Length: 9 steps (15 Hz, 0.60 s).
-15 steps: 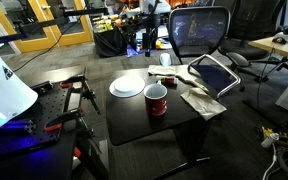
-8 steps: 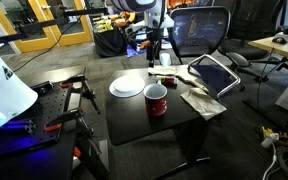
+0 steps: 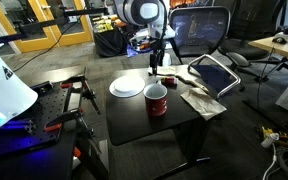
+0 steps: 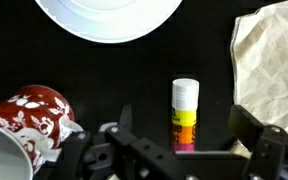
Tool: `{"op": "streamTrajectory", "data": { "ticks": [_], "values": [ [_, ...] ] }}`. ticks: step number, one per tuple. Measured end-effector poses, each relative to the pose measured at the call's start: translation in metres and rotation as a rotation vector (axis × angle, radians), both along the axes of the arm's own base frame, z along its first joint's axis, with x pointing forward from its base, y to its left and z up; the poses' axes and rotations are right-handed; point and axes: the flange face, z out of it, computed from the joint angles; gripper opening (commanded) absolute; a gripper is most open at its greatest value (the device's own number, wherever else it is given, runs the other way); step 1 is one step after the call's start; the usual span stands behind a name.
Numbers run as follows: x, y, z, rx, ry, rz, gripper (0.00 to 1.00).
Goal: Put the glue stick in the mug cup
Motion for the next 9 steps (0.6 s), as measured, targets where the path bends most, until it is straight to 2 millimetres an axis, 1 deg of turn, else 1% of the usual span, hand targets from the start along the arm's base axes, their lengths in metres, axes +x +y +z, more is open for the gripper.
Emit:
{"op": "streamTrajectory", "data": {
  "ticks": [3,9],
  "values": [
    [0.006,-0.001,-0.009,-0.016,-0.003,-0.016,1.0],
    [0.017,-0.015,-0.03,-0.032,-0.008,-0.045,1.0]
  ]
}}
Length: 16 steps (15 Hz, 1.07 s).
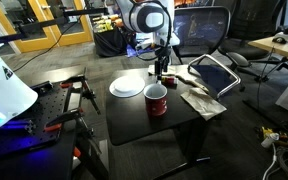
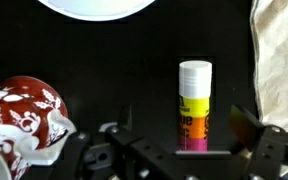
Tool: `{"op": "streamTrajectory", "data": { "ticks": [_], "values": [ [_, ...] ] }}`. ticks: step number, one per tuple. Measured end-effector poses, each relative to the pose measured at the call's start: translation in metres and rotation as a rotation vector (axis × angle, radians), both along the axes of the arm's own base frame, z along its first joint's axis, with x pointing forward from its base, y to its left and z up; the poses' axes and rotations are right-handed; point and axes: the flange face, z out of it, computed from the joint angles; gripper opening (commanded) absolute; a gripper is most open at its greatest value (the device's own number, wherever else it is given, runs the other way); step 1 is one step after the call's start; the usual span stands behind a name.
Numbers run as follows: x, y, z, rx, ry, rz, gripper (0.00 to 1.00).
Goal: Put the glue stick in the mug cup
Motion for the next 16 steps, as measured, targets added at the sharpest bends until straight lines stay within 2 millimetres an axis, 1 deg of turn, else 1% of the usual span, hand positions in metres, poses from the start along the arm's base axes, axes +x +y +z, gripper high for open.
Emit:
{"op": "streamTrajectory", "data": {
  "ticks": [5,11,13,15,16],
  "values": [
    [0.011,-0.013,-0.015,0.006,-0.013,-0.044,1.0],
    [0.028,-0.028,-0.02,0.006,-0.035,-0.074,1.0],
    [0.033,-0.031,-0.02,0.007,-0.043,-0.077,0.74],
    [0.038,-0.031,-0.022,0.007,-0.05,-0.076,0.59],
    [0.04,-0.031,-0.023,0.007,-0.053,-0.075,0.49]
  ]
}}
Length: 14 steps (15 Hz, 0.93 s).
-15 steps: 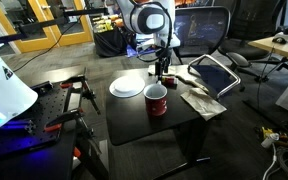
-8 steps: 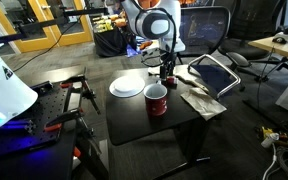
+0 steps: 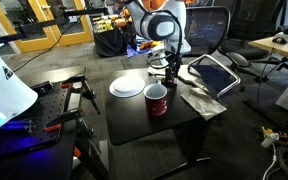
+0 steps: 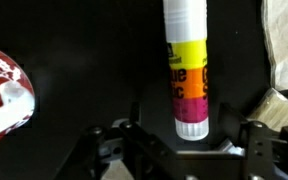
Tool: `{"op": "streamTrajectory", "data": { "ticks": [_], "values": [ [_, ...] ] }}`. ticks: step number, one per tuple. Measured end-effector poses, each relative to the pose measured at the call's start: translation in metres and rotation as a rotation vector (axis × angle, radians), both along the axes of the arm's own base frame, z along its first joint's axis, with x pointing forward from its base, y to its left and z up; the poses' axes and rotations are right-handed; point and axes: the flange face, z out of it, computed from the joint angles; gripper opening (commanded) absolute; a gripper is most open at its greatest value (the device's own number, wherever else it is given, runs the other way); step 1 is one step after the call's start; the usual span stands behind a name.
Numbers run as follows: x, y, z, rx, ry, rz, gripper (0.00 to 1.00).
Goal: Put the glue stick in the mug cup
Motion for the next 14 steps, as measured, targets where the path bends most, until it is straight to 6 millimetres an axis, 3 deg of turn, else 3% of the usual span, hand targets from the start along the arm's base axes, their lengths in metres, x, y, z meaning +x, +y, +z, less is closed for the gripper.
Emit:
{"op": "streamTrajectory", "data": {
  "ticks": [6,14],
  "values": [
    [0.01,0.003,-0.007,0.001,-0.014,0.005,0.08],
    [0.007,-0.008,0.001,0.019,-0.008,-0.014,0.08]
  ]
}}
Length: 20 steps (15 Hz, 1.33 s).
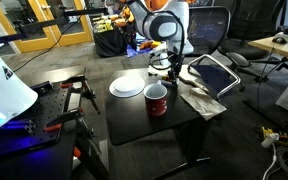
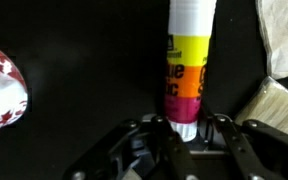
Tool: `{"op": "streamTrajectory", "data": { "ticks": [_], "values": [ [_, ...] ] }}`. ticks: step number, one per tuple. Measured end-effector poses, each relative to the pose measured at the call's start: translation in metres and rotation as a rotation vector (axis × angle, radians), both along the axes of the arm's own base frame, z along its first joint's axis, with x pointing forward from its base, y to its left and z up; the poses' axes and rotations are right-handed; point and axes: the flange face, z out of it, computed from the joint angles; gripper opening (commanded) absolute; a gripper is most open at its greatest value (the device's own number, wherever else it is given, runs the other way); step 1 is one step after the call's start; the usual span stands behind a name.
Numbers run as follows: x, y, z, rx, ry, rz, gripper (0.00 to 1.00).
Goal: Put the glue stick in the mug cup
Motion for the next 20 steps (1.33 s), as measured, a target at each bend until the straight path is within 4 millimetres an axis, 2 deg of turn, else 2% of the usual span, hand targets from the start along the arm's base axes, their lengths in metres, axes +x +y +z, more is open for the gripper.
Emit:
{"op": "streamTrajectory", "data": {
  "ticks": [4,11,20],
  "values": [
    [-0.015,-0.016,0.023,-0.001,0.011,-0.026,0.08],
    [-0.041,-0.038,0.088,-0.014,-0.014,-0.045,0.08],
    [-0.073,-0.044,0.167,-0.113,-0.017,0.016,0.08]
  ]
}}
